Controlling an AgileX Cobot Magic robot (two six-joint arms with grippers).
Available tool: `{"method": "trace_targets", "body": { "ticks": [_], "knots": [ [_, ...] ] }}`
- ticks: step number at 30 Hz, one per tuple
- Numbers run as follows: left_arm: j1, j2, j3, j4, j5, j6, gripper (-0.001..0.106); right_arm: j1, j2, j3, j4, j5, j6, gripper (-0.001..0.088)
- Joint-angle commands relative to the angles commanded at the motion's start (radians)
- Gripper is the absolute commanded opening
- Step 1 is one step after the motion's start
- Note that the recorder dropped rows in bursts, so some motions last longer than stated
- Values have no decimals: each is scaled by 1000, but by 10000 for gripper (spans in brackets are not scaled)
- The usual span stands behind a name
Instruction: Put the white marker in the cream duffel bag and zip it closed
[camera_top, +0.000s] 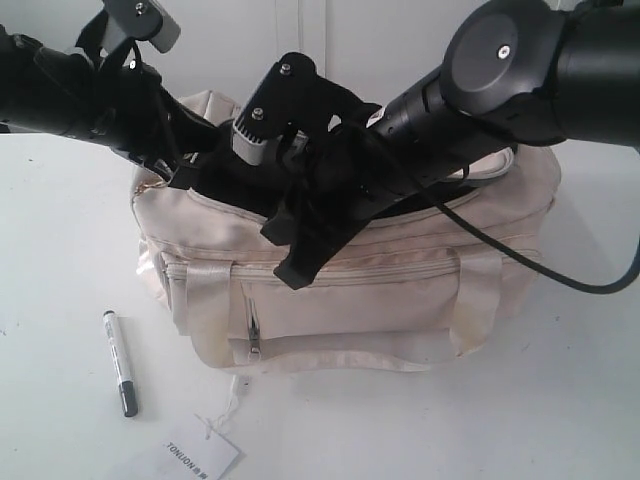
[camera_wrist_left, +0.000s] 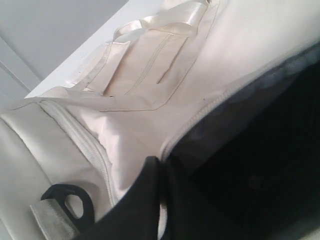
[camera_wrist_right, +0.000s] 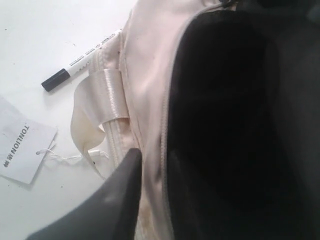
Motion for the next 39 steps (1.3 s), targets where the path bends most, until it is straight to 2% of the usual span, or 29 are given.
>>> {"method": "trace_targets", "body": {
  "ticks": [2,14,21,24,27,39],
  "knots": [
    [0,0,0,0,0,0,0,0,0,0,0,-4,0,337],
    [0,0,0,0,0,0,0,0,47,0,-9,-26,0,331],
    [0,0,0,0,0,0,0,0,16,0,-9,-20,0,258],
    [0,0,0,0,0,0,0,0,9,0,-9,9,-10,148],
    [0,0,0,0,0,0,0,0,9,0,-9,30,-30,-3],
    [0,0,0,0,0,0,0,0,9,0,-9,70,-42,0]
  ]
}}
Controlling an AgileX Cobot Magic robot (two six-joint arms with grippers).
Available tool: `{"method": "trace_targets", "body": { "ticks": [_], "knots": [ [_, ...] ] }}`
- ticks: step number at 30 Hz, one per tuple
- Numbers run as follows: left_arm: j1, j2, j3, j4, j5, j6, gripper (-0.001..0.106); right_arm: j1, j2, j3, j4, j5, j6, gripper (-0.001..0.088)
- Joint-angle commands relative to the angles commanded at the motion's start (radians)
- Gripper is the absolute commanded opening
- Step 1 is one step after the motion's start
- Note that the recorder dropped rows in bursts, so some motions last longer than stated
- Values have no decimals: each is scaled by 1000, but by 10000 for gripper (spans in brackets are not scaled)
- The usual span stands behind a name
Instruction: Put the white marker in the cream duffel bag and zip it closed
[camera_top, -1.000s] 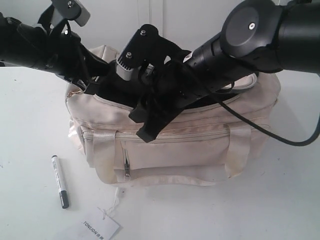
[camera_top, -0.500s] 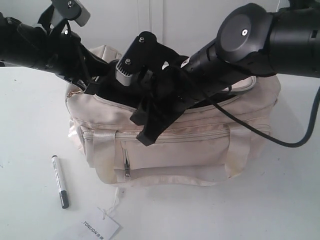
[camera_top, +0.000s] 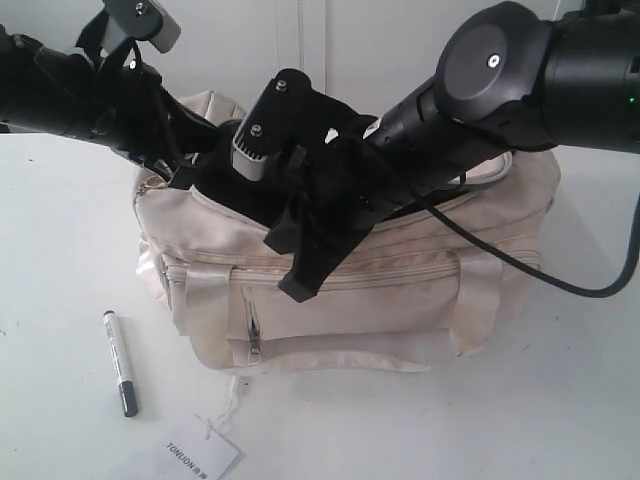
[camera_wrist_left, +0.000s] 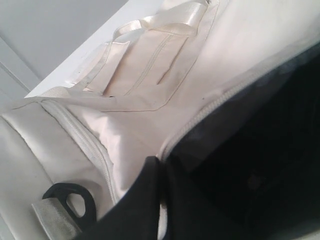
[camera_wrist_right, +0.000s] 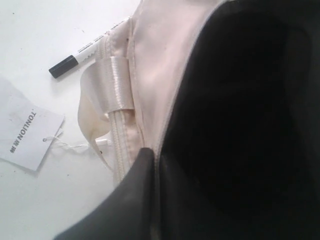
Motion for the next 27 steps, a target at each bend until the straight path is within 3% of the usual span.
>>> {"method": "trace_targets", "body": {
  "ticks": [7,17,27],
  "knots": [
    [0,0,0,-12,-49,-45,0,0,0,0,0,23,-39,0],
    [0,0,0,-62,-315,-47,0,0,0,0,4,21,-60,0],
    [0,6,-4,-76,-416,-55,0,0,-2,0,4,42,-90,0]
  ]
}}
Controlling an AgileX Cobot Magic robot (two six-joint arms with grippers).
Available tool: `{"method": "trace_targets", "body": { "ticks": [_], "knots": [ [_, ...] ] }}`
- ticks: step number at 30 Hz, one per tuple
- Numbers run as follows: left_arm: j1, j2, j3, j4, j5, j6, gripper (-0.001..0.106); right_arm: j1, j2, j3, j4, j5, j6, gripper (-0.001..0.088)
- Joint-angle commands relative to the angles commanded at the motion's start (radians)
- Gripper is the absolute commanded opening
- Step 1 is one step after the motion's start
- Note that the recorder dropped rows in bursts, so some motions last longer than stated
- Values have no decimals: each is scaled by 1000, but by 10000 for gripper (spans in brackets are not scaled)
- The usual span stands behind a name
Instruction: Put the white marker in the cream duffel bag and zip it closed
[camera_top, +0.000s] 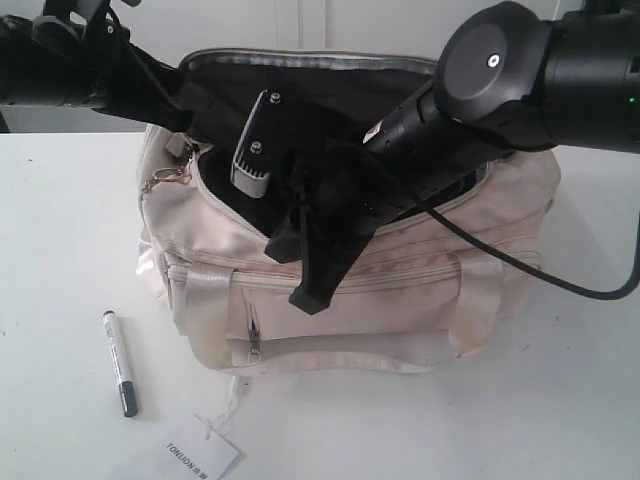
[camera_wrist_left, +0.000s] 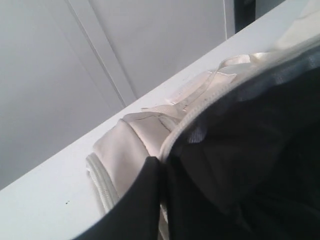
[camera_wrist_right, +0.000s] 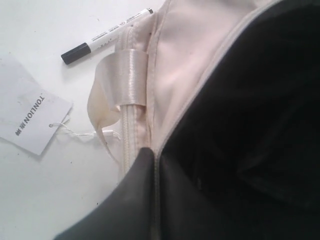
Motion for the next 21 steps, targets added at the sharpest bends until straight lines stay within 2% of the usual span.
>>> {"method": "trace_targets", "body": {
  "ticks": [11,21],
  "knots": [
    [0,112,-120,0,-4,-101,0,0,-73,0,0,31,-28,0],
    [0,195,-183,0,-41,-106,0,0,-90,0,0,55,-37,0]
  ]
}}
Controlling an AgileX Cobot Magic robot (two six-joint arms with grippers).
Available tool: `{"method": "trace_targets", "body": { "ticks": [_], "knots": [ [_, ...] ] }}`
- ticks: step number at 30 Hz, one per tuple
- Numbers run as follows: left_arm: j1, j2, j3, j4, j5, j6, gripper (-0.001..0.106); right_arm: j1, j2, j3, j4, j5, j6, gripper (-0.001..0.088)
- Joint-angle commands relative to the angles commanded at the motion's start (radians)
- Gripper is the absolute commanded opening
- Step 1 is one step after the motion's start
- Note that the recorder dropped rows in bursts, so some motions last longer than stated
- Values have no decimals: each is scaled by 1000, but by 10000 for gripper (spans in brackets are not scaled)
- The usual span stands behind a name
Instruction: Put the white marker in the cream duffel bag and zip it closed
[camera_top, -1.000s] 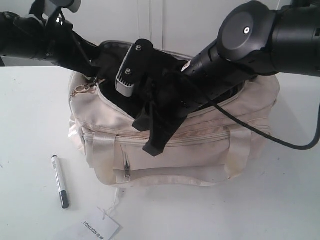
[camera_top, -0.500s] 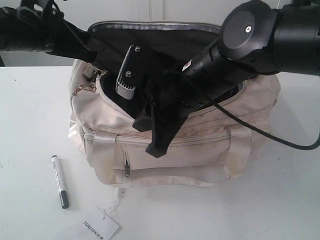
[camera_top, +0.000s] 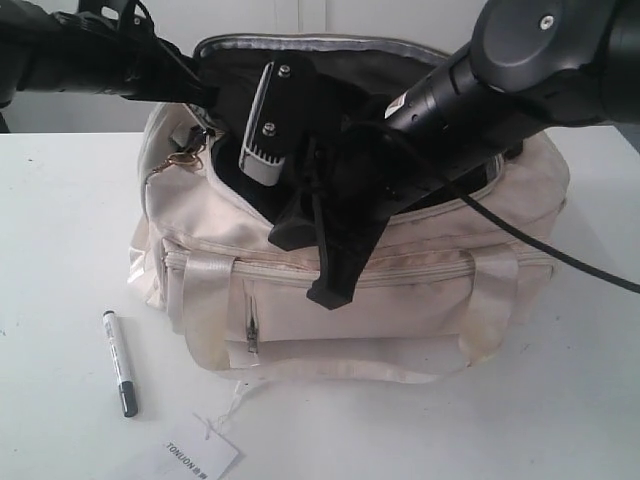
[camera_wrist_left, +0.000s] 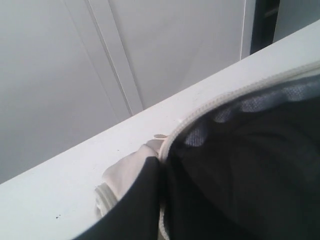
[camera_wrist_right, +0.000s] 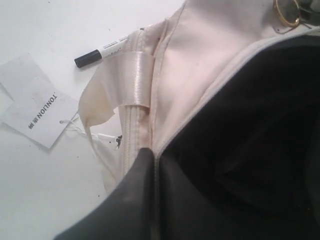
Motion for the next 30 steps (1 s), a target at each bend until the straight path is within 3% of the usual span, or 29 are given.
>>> {"method": "trace_targets", "body": {
  "ticks": [6,21,30],
  "knots": [
    [0,22,0,0,-52,0,0,0,0,0,8,12,-22,0],
    [0,24,0,0,-47,0,0,0,122,0,90,-238,13,0],
    [0,24,0,0,-51,0,0,0,141,0,90,-256,11,0]
  ]
}}
